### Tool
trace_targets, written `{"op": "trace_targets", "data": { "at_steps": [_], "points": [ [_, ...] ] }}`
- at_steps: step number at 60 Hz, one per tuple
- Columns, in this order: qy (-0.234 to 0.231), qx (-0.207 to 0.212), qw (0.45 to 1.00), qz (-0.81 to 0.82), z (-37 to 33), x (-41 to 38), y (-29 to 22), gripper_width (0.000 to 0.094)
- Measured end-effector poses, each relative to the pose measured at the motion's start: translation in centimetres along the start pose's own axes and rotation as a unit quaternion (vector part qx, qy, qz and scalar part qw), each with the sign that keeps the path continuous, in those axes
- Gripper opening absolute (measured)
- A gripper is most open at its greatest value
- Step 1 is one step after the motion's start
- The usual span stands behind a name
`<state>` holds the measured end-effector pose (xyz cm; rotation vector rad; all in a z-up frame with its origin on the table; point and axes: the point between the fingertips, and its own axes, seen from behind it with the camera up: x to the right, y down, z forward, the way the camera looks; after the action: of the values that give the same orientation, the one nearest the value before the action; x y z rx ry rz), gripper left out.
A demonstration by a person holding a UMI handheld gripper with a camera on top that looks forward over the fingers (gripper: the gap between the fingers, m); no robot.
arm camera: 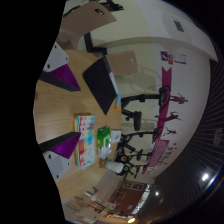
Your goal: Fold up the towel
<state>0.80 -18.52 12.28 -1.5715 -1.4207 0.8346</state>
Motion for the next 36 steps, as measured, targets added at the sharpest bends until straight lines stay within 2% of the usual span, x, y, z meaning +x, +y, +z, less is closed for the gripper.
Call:
{"op": "trace_targets", "data": {
  "at_steps": [20,30,32,33,34,36],
  "points": [
    [-0.001,-0.053,0.998,0.038,15.1,2.7,4.0,0.0862],
    [-0.004,-0.078,0.997,0.006,19.4,3.2,4.9,0.0857],
    [-0.01,-0.072,0.997,0.003,19.9,3.0,4.6,0.0865],
    [-0.013,-0.074,0.997,0.001,20.0,2.8,4.7,0.0788],
    [-0.016,-0.076,0.997,0.001,20.2,2.7,4.7,0.0772],
    [-0.02,-0.081,0.996,-0.001,20.4,2.5,4.7,0.056]
  ]
}}
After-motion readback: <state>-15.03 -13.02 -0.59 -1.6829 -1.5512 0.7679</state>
